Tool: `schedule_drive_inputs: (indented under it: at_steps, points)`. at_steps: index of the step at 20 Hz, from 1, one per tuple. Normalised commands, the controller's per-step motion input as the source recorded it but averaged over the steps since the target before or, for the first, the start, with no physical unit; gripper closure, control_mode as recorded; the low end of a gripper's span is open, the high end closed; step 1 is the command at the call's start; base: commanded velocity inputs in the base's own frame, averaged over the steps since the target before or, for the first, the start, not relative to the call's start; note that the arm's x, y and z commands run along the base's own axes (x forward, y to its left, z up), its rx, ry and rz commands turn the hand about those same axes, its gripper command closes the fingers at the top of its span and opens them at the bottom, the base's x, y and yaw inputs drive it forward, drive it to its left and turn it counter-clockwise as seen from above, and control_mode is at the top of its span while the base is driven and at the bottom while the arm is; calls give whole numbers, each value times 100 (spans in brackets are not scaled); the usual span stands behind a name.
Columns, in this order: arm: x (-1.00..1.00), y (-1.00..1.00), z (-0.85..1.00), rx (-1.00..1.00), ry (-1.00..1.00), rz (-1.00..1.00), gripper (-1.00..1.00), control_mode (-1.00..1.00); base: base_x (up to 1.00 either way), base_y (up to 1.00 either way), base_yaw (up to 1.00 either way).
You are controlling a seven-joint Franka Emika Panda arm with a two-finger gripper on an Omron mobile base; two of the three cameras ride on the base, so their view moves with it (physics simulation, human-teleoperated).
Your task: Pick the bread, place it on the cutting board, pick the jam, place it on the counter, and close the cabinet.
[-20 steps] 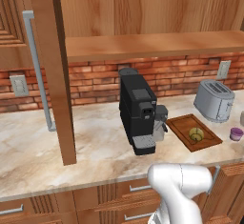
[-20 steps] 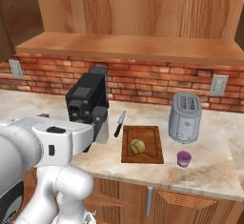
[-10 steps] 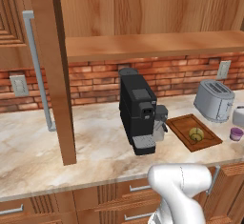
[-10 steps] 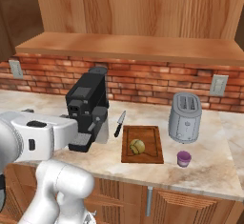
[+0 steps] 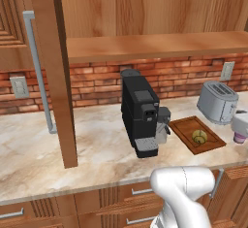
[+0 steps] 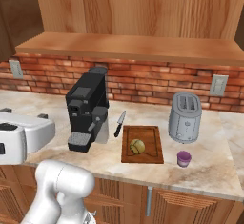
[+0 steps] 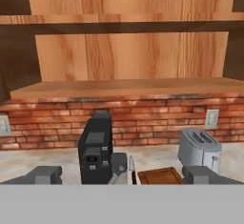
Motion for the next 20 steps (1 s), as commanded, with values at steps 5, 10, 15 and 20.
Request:
schedule_drive_inputs:
  at_steps: [5, 10, 15, 20]
  points:
    - [-27, 15, -11, 0, -16, 0, -100, -100, 0, 0, 0]
    - [-31, 18, -2, 0, -12, 0, -100, -100, 0, 0, 0]
    - [-20, 25, 0, 0, -4, 0, -100, -100, 0, 0, 0]
    - [-11, 28, 0, 0, -5, 0, -100, -100, 0, 0, 0]
